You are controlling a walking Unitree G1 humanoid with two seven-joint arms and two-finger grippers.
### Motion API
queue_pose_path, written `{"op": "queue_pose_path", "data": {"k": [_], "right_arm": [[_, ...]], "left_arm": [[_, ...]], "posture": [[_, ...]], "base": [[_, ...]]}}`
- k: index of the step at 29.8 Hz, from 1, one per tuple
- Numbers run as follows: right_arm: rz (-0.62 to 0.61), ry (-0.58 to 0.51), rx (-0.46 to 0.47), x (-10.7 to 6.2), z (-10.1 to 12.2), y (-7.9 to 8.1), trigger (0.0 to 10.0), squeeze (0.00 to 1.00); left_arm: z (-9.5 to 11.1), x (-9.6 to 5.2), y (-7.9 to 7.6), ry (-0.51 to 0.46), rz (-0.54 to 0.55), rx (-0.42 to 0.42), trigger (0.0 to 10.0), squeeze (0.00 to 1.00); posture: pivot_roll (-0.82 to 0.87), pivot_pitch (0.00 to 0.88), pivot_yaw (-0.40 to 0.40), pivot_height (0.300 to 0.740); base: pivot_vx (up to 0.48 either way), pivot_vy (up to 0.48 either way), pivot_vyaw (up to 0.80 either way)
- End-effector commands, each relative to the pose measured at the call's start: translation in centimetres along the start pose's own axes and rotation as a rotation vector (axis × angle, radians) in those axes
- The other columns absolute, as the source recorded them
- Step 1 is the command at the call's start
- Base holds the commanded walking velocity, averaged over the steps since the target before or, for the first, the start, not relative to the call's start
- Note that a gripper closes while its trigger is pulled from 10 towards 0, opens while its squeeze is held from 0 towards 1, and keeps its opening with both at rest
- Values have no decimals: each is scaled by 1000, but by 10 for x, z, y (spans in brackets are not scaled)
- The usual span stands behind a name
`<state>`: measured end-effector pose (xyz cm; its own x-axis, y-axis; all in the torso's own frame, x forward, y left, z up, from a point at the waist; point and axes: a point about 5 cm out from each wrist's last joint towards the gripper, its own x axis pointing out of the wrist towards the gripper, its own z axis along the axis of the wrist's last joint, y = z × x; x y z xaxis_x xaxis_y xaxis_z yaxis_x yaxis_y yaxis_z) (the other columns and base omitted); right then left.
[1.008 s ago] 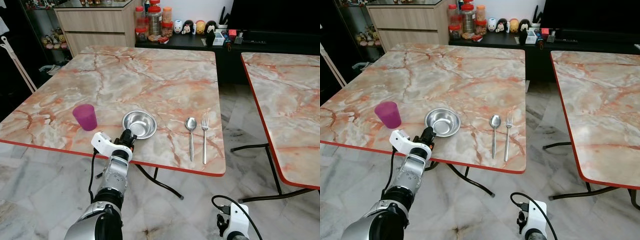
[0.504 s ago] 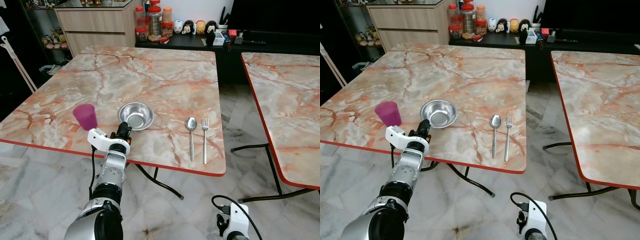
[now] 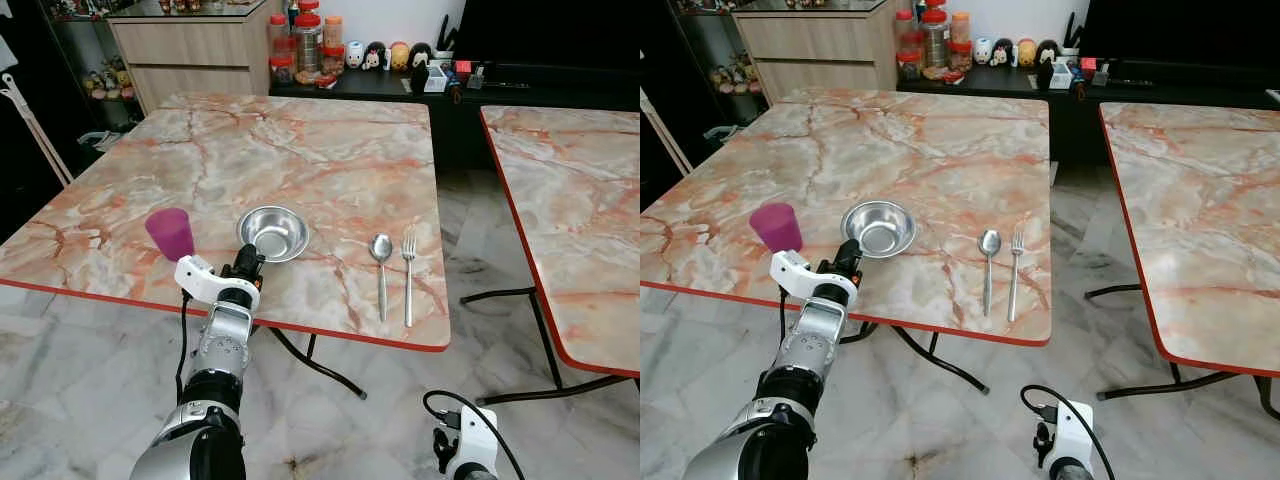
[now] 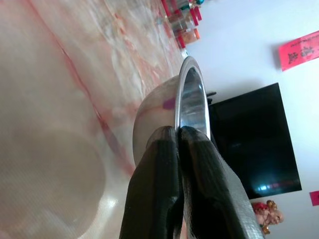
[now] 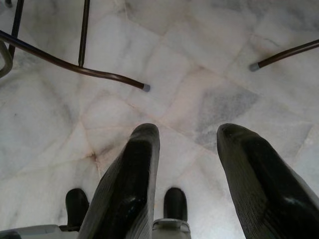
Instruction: Setting the table
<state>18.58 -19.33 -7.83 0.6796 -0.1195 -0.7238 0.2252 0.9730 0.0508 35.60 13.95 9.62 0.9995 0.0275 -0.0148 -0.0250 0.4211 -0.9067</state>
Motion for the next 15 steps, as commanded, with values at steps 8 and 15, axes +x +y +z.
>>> {"op": "queue_pose_path", "data": {"k": [8, 15], "right_arm": [[-11, 6, 2, 0, -2, -2, 10000, 0], [-10, 14, 1, -1, -3, -2, 10000, 0]], "left_arm": [[-4, 2, -8, -2, -13, -3, 10000, 0], [-3, 3, -10, -7, -17, -5, 10000, 0]], "posture": [[-16, 0, 25, 740], [-11, 0, 17, 740]], "base": [[0, -240, -180], [0, -241, 0]]}}
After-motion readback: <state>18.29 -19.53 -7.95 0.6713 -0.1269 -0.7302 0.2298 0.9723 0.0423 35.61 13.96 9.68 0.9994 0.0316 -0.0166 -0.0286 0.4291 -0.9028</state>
